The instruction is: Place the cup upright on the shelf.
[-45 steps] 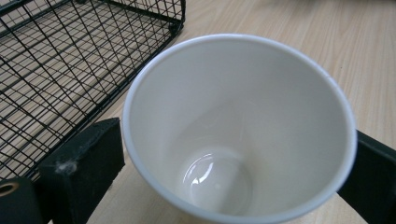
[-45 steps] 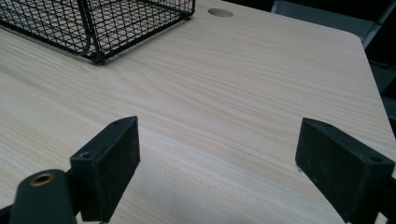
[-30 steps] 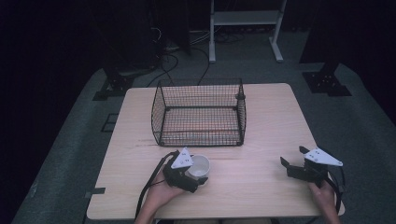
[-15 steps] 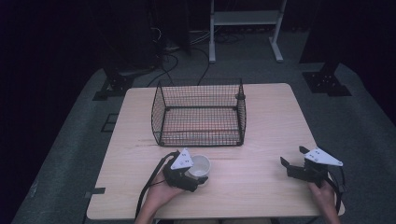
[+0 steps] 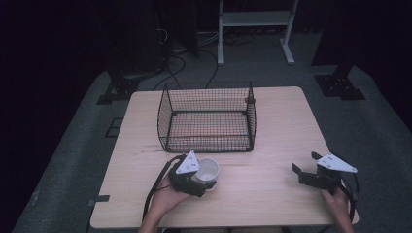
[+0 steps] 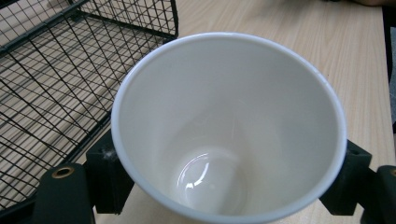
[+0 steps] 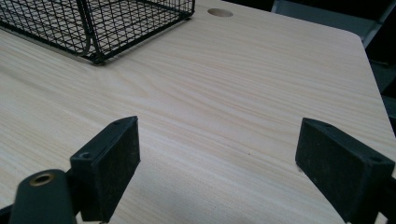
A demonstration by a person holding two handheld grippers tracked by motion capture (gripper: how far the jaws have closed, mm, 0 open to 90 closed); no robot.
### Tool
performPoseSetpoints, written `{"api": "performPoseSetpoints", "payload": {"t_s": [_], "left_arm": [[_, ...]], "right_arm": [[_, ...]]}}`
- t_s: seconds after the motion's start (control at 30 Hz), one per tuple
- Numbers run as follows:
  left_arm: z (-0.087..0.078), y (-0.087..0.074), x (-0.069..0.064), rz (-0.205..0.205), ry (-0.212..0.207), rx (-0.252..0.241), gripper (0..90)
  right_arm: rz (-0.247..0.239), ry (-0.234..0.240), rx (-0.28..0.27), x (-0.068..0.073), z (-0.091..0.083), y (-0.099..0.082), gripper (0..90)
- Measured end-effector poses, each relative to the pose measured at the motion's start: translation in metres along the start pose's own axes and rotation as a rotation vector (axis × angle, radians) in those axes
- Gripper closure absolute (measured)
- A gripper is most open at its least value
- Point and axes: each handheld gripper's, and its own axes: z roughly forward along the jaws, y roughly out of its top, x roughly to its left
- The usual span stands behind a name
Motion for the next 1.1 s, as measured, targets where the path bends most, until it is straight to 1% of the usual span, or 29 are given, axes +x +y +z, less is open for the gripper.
{"api": "performPoseSetpoints", "payload": {"t_s": [0.2,0.23,0.33,0.37,0.57,0.7,0.83,0.93,1.1], "left_arm": [[-0.005,0.004,0.005,0.002,0.006,0.0,20.6],[-0.008,0.007,0.007,0.001,0.002,-0.008,20.6],[-0.01,0.009,0.009,0.007,0.007,-0.011,20.6],[-0.012,0.012,0.01,0.013,0.01,-0.005,20.6],[-0.016,0.018,0.013,0.017,0.016,-0.011,20.6],[-0.018,0.022,0.016,0.017,0.014,-0.011,20.6],[-0.021,0.026,0.019,0.019,0.001,-0.015,20.6],[-0.024,0.029,0.022,0.014,0.0,-0.025,20.6],[-0.027,0.035,0.026,0.018,-0.003,-0.026,20.6]], "right_arm": [[0.001,-0.001,-0.001,0.0,0.0,0.0,13.1],[0.001,-0.001,-0.001,0.0,0.0,0.0,13.1],[0.001,-0.002,-0.001,0.0,0.0,0.0,13.1],[0.0,-0.002,-0.001,0.0,0.0,0.0,13.1],[0.0,-0.003,-0.002,0.0,0.0,0.0,13.0],[0.0,-0.005,-0.003,0.0,0.0,0.0,13.1],[0.002,-0.006,-0.002,0.0,0.0,0.0,13.1],[0.003,-0.008,-0.002,0.0,0.0,0.0,13.1],[0.003,-0.008,-0.002,0.0,0.0,0.0,13.1]]}}
